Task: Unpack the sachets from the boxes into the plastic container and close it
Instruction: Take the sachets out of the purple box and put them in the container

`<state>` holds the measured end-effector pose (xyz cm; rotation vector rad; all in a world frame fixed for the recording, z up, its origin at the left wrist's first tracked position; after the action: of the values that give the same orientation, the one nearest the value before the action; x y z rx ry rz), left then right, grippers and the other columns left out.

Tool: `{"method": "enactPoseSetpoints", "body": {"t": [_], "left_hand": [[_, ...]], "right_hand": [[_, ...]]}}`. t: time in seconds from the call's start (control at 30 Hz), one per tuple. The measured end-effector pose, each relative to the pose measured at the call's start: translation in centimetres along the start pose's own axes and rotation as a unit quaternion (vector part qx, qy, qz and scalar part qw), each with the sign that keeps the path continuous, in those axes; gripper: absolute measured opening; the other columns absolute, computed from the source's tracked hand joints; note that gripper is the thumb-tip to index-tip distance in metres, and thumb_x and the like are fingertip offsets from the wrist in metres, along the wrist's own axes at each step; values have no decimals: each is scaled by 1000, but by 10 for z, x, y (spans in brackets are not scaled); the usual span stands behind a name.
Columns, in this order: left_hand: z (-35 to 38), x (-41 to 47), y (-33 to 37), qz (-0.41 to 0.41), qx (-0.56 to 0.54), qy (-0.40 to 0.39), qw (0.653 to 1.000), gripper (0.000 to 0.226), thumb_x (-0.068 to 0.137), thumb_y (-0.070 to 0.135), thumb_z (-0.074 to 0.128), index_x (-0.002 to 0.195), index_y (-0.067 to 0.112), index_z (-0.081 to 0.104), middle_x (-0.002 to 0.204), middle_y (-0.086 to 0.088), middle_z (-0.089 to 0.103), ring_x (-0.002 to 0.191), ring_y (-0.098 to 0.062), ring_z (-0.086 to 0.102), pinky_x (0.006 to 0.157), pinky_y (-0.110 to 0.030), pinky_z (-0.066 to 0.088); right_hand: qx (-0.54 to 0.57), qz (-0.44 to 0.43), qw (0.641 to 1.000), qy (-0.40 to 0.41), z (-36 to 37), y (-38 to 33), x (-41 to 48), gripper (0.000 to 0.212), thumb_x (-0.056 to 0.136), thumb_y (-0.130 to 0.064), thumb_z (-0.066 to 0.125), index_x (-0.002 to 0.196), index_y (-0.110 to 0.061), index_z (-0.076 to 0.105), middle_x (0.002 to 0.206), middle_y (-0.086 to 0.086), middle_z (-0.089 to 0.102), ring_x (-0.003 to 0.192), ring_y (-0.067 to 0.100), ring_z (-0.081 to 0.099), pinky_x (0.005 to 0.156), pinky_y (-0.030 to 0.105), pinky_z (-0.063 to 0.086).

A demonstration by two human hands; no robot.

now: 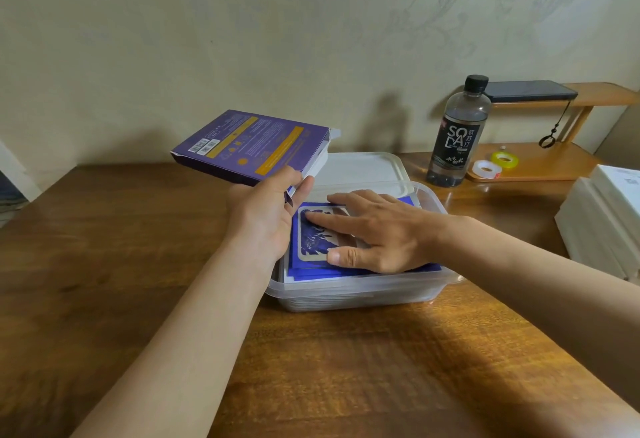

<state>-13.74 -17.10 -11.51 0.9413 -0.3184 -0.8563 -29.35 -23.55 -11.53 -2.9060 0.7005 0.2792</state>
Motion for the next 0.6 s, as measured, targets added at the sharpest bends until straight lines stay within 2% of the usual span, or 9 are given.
{"method": "enactPoseSetpoints", "body": {"t": [0.13, 0.6], "left_hand": [[0, -1, 0, 1, 3, 1, 1000, 31, 87, -7, 71, 103, 17, 60, 105, -1, 69, 92, -19, 70, 70, -30, 61], [1, 0, 0, 7, 6, -5, 1000, 32, 87, -9, 70, 109, 13, 61, 107, -3, 70, 94, -20, 71, 73, -32, 62]], "right_hand": [[-16, -9, 1000, 0, 6, 2, 3, 74, 90, -77, 20, 155, -49, -3, 167, -4, 5, 152, 22, 8, 120, 46, 12], [-44, -12, 999, 6, 13, 4, 5, 74, 93, -75, 21, 155, -48, -10, 168, -3, 5, 152, 23, 9, 120, 44, 9]]}}
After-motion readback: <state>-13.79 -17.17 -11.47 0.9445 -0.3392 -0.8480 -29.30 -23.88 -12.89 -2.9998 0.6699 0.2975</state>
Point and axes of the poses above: each hand's wrist, its own x-axis towards the middle knuckle, its own z-axis out of the palm, y = z × x, the point moved 2 cm from there along x, towards the middle knuckle
